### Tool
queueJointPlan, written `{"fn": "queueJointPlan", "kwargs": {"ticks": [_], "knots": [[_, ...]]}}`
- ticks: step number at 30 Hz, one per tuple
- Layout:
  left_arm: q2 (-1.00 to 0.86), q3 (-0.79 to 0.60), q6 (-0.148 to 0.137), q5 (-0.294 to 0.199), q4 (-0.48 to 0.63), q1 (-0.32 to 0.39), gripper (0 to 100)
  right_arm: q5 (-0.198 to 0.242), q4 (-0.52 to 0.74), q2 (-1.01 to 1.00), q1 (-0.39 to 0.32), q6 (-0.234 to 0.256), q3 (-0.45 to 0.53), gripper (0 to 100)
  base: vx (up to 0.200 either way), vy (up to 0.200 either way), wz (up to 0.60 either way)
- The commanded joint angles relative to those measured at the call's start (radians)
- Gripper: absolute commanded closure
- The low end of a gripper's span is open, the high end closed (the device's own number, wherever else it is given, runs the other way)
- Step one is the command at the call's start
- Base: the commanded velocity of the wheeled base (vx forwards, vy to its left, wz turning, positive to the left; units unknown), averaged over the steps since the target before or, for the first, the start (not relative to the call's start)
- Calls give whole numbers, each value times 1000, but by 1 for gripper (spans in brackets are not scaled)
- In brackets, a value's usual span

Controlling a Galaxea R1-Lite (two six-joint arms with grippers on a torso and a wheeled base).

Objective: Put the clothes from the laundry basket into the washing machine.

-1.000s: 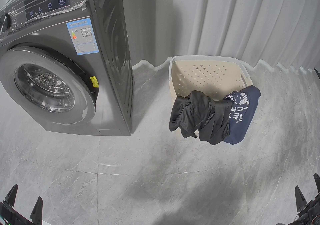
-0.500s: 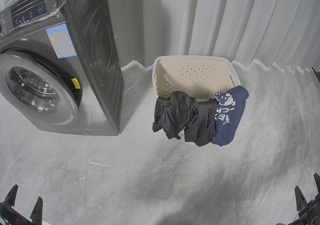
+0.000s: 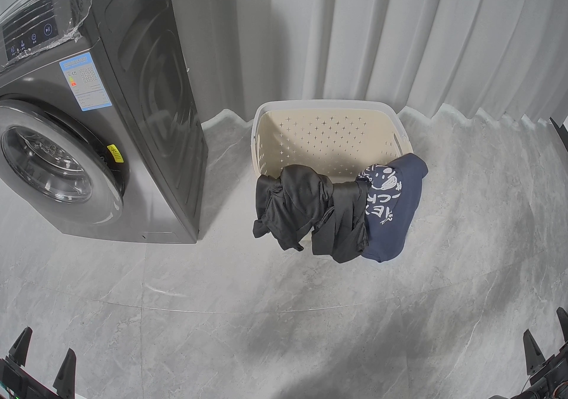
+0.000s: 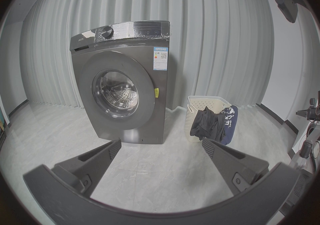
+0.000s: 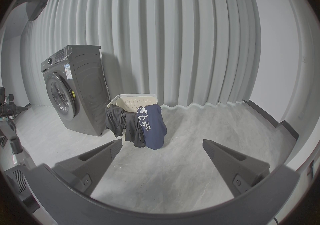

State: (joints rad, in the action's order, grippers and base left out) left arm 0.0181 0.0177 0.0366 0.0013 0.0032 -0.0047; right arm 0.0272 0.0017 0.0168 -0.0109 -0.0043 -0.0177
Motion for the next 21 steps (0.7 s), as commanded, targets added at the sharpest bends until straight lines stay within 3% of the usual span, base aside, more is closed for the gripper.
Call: {"fn": "queueJointPlan", "kwargs": {"ticks": [1,7,16,21], "knots": [[-10,-15,0,0,0,0,0,0,0,-3,0,0,16,0,200,0,0],[-10,-15,0,0,0,0,0,2,0,-3,0,0,16,0,200,0,0],[-10,-15,0,0,0,0,0,0,-2,-3,0,0,16,0,0,0,0],[-10,-15,0,0,0,0,0,0,0,-3,0,0,16,0,0,-200,0]]}}
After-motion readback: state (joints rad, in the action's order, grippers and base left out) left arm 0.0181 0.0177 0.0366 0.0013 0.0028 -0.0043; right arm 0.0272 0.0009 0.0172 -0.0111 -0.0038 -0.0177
